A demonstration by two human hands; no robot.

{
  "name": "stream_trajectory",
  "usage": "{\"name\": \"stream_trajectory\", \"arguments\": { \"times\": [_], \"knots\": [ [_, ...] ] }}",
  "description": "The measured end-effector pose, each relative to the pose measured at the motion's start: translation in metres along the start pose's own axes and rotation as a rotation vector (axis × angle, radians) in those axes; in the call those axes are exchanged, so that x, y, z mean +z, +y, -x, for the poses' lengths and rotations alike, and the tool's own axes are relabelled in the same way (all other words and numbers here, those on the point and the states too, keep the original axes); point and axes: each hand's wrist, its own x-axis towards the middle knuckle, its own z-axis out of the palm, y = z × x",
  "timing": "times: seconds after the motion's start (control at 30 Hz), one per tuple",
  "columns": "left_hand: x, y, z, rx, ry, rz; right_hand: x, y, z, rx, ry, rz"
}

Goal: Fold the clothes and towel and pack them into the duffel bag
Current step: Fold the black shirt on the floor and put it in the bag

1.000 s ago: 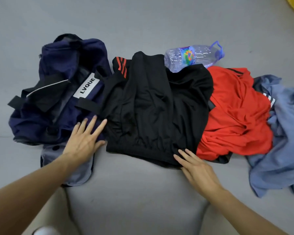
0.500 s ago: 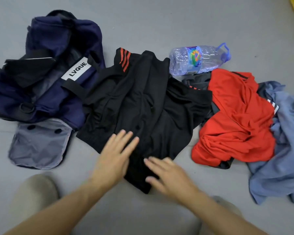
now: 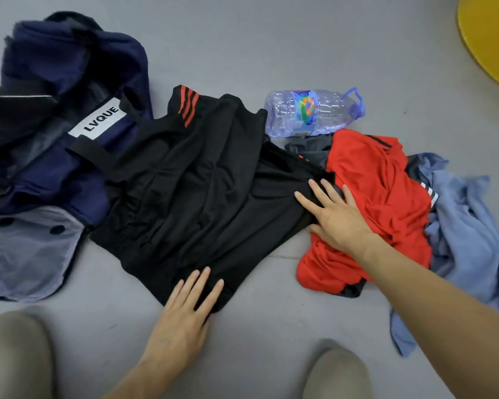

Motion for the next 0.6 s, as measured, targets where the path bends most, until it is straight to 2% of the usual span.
{"name": "stream_trajectory", "arguments": {
  "times": [0.23,0.33,0.47,0.6],
  "knots": [
    [-0.024,-0.031,0.006,0.035,0.062,0.222,0.007,-0.005,0.003,0.045,0.162,-0.055],
    [-0.029,-0.065,0.023,0.147,-0.016,0.12,0.008,-0.017,0.02,-0.004,0.198,-0.042],
    [-0.044,-0.118,0.06,0.324,-0.144,-0.063,0.026,-0.052,0.077,-0.178,0.209,-0.052],
    [-0.088,-0.145,0.091,0.231,-0.18,-0.025,0.054,-0.088,0.128,-0.237,0.162,-0.087]
  ]
}}
